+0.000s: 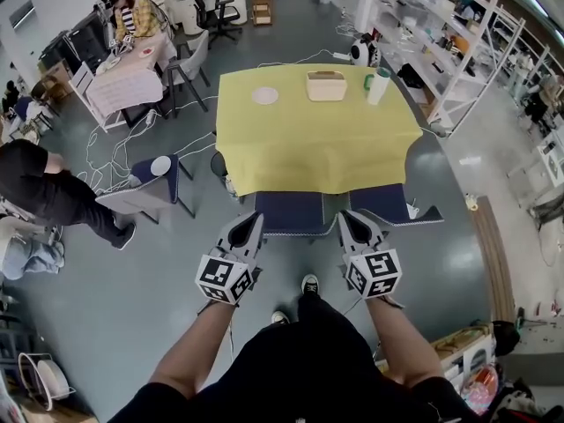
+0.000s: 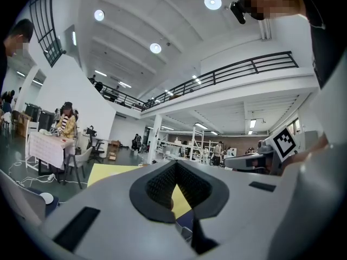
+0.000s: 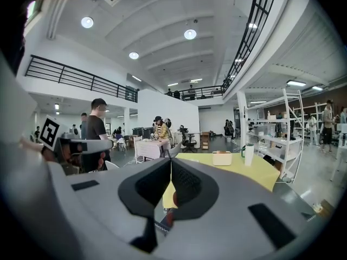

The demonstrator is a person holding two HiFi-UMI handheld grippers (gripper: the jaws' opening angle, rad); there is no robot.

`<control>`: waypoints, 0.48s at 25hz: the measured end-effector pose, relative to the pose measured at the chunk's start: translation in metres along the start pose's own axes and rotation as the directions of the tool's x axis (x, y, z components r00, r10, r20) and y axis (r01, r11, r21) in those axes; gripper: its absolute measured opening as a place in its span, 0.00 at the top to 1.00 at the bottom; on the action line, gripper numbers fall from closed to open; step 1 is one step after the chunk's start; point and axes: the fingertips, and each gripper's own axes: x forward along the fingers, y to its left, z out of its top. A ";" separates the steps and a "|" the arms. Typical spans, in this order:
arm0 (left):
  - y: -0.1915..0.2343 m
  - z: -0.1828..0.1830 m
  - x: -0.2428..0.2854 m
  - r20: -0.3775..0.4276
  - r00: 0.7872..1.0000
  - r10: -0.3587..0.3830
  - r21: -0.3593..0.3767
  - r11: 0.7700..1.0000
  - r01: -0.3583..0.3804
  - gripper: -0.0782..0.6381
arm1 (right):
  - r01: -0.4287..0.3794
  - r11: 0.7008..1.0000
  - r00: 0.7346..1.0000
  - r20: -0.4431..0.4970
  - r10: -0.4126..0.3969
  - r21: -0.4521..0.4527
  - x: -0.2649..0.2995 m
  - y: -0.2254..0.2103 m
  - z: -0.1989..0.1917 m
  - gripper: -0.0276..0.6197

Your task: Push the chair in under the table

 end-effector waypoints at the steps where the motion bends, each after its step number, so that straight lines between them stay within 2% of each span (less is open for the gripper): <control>1: 0.002 -0.001 0.005 -0.001 1.000 0.002 0.001 1.000 -0.002 0.88 | -0.003 1.000 1.000 -0.002 0.003 0.000 0.004 -0.004 -0.001 0.94; 12: 0.036 -0.007 0.062 -0.023 0.998 0.058 0.003 0.998 -0.058 0.88 | -0.057 0.998 0.998 -0.003 0.057 0.038 0.072 -0.046 0.003 0.94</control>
